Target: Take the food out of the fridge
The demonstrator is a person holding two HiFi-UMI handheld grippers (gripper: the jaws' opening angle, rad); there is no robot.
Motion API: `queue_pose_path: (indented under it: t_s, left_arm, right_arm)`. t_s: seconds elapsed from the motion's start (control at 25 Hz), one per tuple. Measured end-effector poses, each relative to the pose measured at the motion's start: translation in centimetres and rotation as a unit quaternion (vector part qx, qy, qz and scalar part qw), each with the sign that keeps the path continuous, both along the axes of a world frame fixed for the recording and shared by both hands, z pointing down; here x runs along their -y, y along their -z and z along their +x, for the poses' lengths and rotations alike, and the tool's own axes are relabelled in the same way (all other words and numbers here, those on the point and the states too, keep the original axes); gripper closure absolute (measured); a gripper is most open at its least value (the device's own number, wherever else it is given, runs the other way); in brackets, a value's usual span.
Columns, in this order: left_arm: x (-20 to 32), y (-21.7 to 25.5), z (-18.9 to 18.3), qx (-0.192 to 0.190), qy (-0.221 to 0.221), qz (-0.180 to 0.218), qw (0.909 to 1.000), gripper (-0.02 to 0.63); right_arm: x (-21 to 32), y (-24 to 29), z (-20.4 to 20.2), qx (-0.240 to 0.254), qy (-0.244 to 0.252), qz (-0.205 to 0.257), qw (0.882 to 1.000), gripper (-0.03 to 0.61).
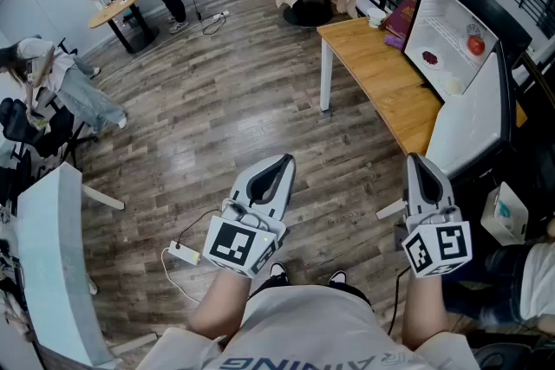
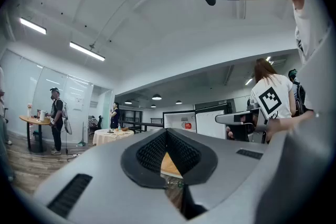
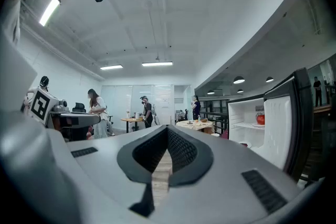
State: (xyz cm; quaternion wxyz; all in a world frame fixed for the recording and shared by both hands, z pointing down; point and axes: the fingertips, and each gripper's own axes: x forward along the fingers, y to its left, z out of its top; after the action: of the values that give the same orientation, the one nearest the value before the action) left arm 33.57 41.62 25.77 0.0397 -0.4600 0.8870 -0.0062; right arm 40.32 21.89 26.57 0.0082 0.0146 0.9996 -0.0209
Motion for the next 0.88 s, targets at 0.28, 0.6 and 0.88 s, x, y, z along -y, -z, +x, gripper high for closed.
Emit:
queue_pose_path:
  t_s: [0.28, 0.6, 0.88]
  left_arm:
    - [-0.8, 0.0, 0.2, 0.000, 0.001, -0.002, 1.0000, 0.605]
    - [-0.9, -0.1, 0.4, -0.001, 0.005, -0.002, 1.0000, 0.605]
    - [-1.0, -0.3, 0.5, -0.003, 0.001, -0.003, 1.0000, 0.604]
  right_arm:
    - [-0.9, 0.1, -0.1, 0.001, 0.003, 0.005, 1.000, 0.560]
    - [-1.1, 0.1, 0.1, 0.009, 0.008, -0.008, 1.000, 0.560]
    - [-1.4, 0.2, 0.2, 0.013, 0.011, -0.010, 1.000, 0.559]
